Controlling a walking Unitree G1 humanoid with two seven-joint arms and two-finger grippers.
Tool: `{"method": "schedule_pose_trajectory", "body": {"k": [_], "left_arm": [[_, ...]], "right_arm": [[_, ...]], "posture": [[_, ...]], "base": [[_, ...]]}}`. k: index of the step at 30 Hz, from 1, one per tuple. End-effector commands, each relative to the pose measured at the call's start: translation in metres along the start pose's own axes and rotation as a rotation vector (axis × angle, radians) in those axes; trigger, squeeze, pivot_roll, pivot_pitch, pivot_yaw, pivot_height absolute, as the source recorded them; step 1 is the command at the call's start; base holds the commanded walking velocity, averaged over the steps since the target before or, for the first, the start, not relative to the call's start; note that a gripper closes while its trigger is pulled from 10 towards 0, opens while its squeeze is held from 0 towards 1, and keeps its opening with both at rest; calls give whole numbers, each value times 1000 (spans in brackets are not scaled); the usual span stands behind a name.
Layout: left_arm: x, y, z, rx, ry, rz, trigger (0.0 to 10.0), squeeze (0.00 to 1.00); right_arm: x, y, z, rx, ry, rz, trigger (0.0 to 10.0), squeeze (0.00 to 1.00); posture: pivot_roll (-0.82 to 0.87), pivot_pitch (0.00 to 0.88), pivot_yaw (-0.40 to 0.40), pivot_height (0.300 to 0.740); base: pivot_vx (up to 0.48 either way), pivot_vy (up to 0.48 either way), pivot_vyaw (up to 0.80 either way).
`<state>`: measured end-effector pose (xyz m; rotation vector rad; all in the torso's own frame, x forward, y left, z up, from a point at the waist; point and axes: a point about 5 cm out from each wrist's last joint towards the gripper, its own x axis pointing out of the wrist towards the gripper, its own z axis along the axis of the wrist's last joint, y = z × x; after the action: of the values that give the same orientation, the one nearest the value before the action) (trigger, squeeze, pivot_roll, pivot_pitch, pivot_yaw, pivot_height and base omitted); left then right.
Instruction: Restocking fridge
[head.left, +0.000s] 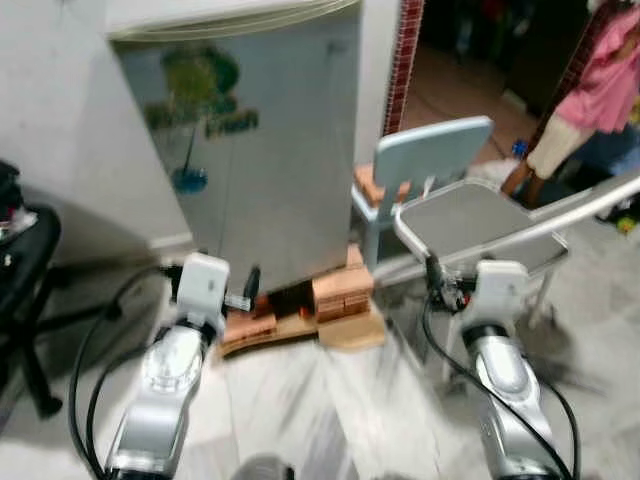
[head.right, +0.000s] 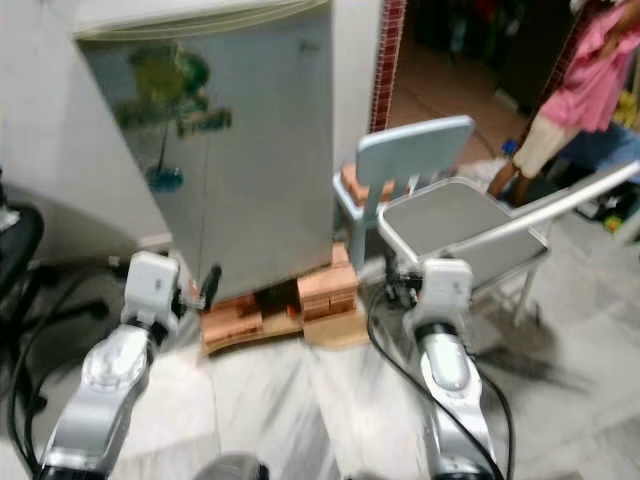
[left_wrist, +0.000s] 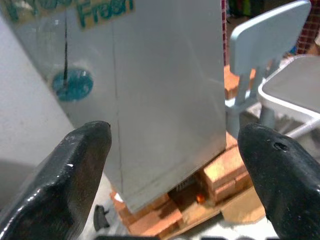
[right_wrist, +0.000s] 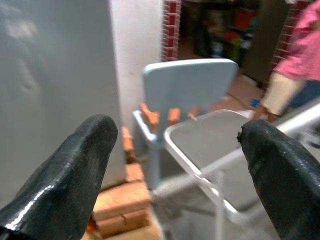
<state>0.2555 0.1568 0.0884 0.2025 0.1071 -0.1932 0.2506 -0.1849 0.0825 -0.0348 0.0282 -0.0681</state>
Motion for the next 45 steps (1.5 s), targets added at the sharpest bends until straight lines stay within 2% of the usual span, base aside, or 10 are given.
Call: {"method": "schedule_pose_trajectory", "body": {"k": [1, 3, 7, 15, 19, 22, 30, 34, 45], "left_arm": [[0, 8, 10, 23, -54, 14, 10000, 0], [-1, 10, 16, 26, -88, 2, 10000, 0], [3, 13, 13, 66, -75, 0, 10000, 0], [12, 8, 17, 1, -87, -39, 10000, 0], [14, 5, 18, -1, -89, -52, 10000, 0], [12, 1, 19, -8, -90, -73, 10000, 0], [3, 1, 11, -22, -56, -64, 10000, 0], [2, 5, 10, -54, -47, -47, 10000, 0], [0, 6, 8, -46, -48, -14, 10000, 0]], "right_arm": [[2, 2, 15, -8, -58, 8, 10000, 0], [0, -1, 14, -18, -46, -6, 10000, 0], [-1, 1, 14, -33, -48, -3, 10000, 0], [4, 15, 23, -64, -97, 53, 10000, 0], [6, 15, 27, -76, -113, 62, 10000, 0], [6, 12, 25, -64, -97, 44, 10000, 0], [6, 15, 23, -57, -85, 67, 10000, 0], [11, 16, 27, -68, -100, 72, 10000, 0], [10, 19, 27, -63, -89, 111, 10000, 0]], "posture": [[60, 11, 2, 740], [45, 15, 9, 740], [33, 5, 27, 740], [-4, 0, 71, 740], [-2, 0, 67, 740], [10, 2, 50, 740], [37, 16, 21, 740], [33, 16, 15, 740], [58, 9, -41, 740]], "base": [[0, 480, 0], [0, 480, 0], [0, 480, -200], [0, 480, -800], [0, 480, -800], [0, 480, -538], [0, 480, -130], [0, 480, 0], [0, 480, 0]]}}
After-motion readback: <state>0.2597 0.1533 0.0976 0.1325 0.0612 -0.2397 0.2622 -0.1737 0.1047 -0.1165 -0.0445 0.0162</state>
